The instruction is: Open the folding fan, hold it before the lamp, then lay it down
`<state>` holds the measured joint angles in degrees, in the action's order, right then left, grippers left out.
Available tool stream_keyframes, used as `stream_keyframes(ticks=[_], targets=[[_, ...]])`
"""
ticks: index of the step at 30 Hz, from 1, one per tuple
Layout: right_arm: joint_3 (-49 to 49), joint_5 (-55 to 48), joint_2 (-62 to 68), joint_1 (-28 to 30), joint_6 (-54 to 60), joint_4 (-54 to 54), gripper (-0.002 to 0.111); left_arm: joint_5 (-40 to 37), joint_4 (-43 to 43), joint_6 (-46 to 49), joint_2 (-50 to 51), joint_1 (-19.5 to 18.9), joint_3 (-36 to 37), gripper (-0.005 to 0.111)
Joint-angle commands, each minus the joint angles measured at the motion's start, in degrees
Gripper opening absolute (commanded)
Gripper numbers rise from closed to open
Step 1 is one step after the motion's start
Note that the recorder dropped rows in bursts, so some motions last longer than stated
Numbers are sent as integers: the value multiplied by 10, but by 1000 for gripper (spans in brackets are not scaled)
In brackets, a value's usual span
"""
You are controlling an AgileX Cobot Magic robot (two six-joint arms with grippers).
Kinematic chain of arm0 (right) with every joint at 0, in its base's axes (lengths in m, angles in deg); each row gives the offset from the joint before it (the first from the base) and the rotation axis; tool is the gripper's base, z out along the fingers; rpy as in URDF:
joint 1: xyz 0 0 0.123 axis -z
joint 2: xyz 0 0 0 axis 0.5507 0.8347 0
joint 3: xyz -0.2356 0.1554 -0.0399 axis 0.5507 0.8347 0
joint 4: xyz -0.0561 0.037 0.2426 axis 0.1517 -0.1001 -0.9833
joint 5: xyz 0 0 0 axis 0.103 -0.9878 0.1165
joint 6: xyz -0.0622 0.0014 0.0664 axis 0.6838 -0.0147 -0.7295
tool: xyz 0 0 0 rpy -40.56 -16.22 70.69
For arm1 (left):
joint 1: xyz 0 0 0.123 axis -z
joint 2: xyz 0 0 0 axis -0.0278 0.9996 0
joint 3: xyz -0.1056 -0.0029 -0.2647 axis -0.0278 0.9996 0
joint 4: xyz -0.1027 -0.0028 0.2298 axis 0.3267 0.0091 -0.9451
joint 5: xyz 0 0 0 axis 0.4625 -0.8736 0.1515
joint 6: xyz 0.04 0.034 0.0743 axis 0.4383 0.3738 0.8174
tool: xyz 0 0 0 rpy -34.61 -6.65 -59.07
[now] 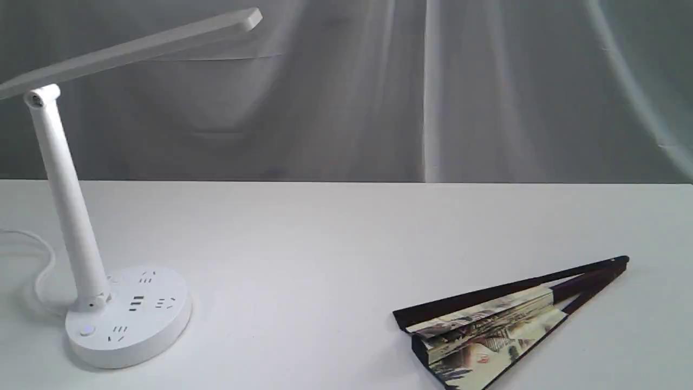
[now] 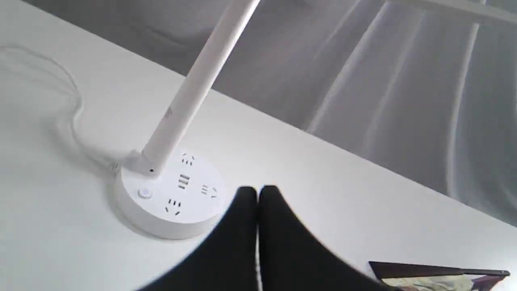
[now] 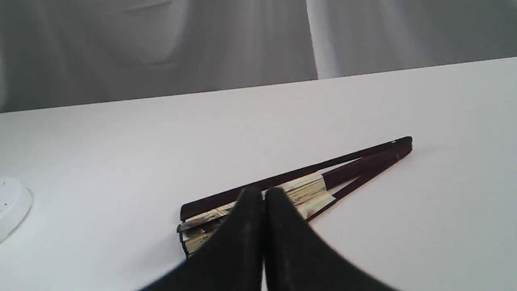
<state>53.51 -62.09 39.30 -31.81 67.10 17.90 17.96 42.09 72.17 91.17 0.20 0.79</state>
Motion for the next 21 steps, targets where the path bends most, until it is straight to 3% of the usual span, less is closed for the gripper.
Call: stream_keyframes(ticks=[1, 7, 14, 17, 21], targets=[[-45, -13, 58, 3, 0, 14, 0, -20, 10, 33, 51, 3, -27, 0], [-114, -55, 160, 3, 0, 12, 0, -37, 95, 136, 146, 3, -44, 0], [-167, -69, 258, 3, 10, 12, 0, -53, 117, 213, 236, 3, -44, 0], [-182, -81, 290, 3, 31, 5, 6, -56, 118, 229, 261, 3, -44, 0], [-187, -84, 329, 3, 45, -5, 21, -88, 120, 251, 304, 3, -67, 0]])
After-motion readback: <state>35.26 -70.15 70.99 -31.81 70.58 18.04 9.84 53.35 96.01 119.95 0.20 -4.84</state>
